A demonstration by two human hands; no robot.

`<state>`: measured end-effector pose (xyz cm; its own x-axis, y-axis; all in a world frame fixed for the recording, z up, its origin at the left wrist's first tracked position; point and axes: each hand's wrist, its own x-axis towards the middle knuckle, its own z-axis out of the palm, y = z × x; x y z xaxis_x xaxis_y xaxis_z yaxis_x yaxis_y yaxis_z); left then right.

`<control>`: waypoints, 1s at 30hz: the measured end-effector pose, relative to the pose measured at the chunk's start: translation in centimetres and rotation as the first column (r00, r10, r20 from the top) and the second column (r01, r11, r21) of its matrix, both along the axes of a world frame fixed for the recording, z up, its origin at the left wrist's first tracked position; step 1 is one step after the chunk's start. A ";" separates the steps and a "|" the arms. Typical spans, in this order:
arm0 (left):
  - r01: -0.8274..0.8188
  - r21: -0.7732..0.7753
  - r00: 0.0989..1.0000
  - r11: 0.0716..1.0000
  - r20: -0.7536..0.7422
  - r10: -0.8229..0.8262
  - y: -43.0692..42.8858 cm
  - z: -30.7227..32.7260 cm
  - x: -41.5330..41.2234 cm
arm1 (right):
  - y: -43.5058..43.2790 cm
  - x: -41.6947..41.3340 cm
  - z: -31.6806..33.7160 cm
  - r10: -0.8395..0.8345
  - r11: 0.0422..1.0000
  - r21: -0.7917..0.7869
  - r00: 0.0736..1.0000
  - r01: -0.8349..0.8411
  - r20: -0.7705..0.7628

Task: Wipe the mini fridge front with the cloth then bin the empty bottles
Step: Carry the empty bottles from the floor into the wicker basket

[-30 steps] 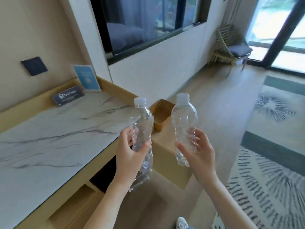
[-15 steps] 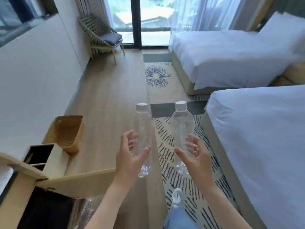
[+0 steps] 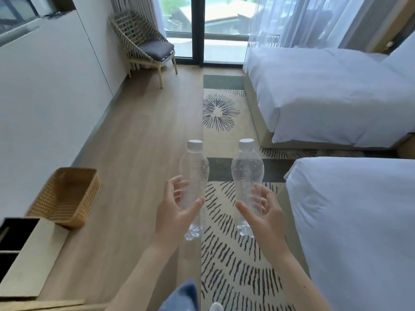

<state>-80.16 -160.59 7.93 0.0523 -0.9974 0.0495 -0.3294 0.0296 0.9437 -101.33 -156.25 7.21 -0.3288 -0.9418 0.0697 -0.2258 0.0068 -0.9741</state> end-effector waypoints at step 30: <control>-0.324 0.023 0.943 0.946 -0.071 0.325 -64.7 -3.3 8.9 | -72.0 9.1 -0.1 0.277 0.960 0.059 0.957 -0.272 -0.087</control>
<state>-71.30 -225.29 4.61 0.3759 -0.9264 0.0228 -0.2500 -0.0777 0.9651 -92.24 -228.30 7.08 -0.0514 -0.9978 0.0424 -0.3149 -0.0241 -0.9488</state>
